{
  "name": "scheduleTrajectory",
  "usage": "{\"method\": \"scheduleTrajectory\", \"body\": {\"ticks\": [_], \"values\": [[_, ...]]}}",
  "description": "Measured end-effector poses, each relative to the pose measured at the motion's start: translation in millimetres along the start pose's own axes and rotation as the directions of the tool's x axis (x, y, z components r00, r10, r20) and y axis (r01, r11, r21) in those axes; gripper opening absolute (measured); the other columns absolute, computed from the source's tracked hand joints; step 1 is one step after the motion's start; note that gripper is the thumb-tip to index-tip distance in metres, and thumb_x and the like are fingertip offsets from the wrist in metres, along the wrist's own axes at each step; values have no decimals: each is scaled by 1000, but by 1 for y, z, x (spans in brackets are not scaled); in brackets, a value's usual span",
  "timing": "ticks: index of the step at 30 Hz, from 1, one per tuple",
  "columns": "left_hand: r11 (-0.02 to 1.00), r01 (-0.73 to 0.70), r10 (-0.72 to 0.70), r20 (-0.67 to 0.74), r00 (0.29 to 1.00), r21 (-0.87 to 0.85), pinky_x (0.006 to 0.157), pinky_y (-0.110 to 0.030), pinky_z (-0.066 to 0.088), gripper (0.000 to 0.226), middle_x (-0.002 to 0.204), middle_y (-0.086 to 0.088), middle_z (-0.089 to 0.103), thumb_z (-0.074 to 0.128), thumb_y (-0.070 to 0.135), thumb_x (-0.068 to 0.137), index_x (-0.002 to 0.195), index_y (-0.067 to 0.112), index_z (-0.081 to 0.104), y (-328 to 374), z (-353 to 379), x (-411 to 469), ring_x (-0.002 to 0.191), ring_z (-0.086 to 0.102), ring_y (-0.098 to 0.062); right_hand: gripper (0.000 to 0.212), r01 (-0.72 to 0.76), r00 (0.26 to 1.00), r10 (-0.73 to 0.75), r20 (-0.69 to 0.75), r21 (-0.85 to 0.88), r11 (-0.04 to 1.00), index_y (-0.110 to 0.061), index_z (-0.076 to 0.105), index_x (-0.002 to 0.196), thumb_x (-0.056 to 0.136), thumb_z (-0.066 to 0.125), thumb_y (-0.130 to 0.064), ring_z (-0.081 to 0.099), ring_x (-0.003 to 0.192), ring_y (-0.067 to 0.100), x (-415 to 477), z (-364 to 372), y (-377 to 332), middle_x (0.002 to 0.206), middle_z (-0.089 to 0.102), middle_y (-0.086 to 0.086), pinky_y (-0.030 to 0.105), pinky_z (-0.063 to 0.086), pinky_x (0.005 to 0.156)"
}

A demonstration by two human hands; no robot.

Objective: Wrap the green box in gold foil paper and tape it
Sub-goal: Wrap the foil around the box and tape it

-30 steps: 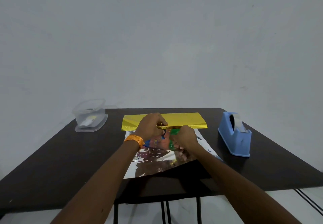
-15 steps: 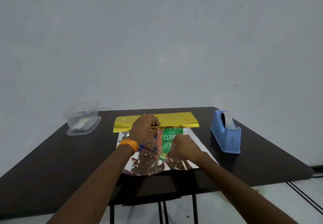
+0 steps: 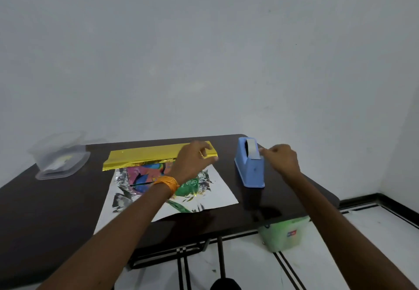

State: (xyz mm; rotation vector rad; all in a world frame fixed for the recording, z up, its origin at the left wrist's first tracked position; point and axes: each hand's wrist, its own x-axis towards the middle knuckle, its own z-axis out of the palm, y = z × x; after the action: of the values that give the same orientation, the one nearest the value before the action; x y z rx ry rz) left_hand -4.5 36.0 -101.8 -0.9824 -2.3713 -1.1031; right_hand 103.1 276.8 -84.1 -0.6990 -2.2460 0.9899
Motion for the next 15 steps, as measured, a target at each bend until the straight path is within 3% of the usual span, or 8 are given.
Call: {"method": "scheduleTrajectory", "body": {"ticks": [2,5,9,12,15], "values": [[991,41,-28,104,994,-127,71,-25,49,40,90,1,66,79,40,80,110,17,70,23,27,6,80,60,-13,44,-110,986,96,139,97,989,-11,44,63,90,69,-36,41,56,17,2,3,3,61,45,5,30,30,54],[976,99,-57,209,976,-193,77,-27,49,53,97,-3,67,81,41,77,119,12,66,40,62,14,89,63,-17,33,-264,944,188,272,280,923,-5,55,84,87,73,-32,47,61,19,9,11,4,80,55,11,26,33,51],[979,99,-51,251,967,-180,73,-26,46,54,105,-5,65,82,41,75,118,11,69,44,93,22,93,61,-21,17,-368,908,245,340,370,853,-2,63,82,85,76,-13,45,52,14,17,14,2,73,59,10,22,34,40],[987,73,-42,210,977,-140,71,-33,46,38,94,-11,63,82,38,76,97,8,73,46,104,25,85,59,-25,15,-398,900,266,346,402,824,1,65,83,84,76,-8,37,48,11,24,12,-3,65,52,7,19,31,35],[986,74,-47,178,983,-148,70,-31,45,39,89,-6,60,83,37,75,96,6,71,49,105,24,80,57,-21,25,-345,931,260,256,382,857,2,67,91,80,82,-15,45,53,15,33,13,-10,77,61,11,23,37,41]]}}
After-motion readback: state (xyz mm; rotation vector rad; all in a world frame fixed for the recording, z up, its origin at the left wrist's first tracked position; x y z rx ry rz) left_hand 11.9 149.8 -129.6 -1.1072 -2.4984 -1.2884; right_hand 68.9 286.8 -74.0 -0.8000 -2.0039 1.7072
